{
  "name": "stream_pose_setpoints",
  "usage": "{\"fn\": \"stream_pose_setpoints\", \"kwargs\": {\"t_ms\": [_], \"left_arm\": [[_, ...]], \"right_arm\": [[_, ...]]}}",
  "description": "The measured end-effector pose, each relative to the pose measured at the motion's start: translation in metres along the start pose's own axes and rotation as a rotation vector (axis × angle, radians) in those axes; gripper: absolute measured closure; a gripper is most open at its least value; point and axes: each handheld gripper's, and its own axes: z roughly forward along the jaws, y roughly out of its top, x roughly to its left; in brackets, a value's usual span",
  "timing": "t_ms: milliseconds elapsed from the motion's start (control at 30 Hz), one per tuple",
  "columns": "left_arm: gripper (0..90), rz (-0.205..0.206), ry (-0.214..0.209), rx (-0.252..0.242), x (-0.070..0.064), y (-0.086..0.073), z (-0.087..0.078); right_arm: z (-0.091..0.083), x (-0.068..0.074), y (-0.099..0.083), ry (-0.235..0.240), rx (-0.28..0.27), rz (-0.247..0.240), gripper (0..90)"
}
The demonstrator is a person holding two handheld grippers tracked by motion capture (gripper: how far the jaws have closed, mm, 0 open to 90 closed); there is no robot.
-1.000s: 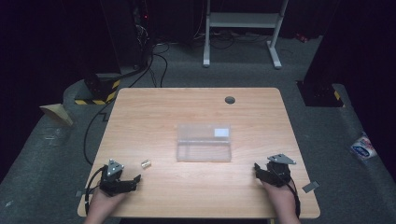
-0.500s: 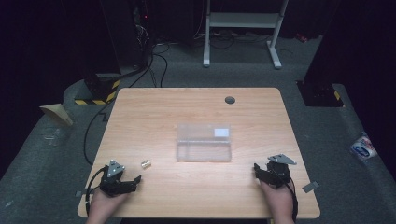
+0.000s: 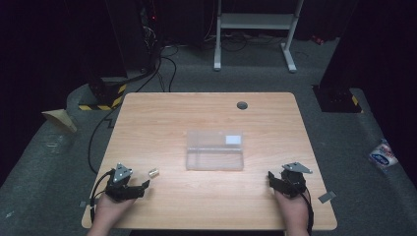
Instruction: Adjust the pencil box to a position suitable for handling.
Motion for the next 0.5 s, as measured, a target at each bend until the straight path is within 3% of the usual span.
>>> {"fn": "stream_pose_setpoints", "kwargs": {"t_ms": [233,333,433,500], "left_arm": [[14.8,0.048,-0.051,-0.002,-0.005,0.011,0.014],[15.4,0.036,-0.073,-0.013,-0.007,0.014,0.020],[16.5,0.064,-0.075,-0.015,-0.009,0.020,0.024],[19.2,0.045,-0.097,-0.008,-0.011,0.023,0.028]], "right_arm": [[0.000,0.000,0.000,-0.007,-0.002,-0.001,33.1],[-0.001,0.001,-0.001,-0.009,-0.004,-0.001,33.2],[-0.001,0.001,-0.001,-0.010,-0.003,-0.001,33.3],[-0.001,0.001,-0.001,-0.011,-0.003,0.002,33.9]]}}
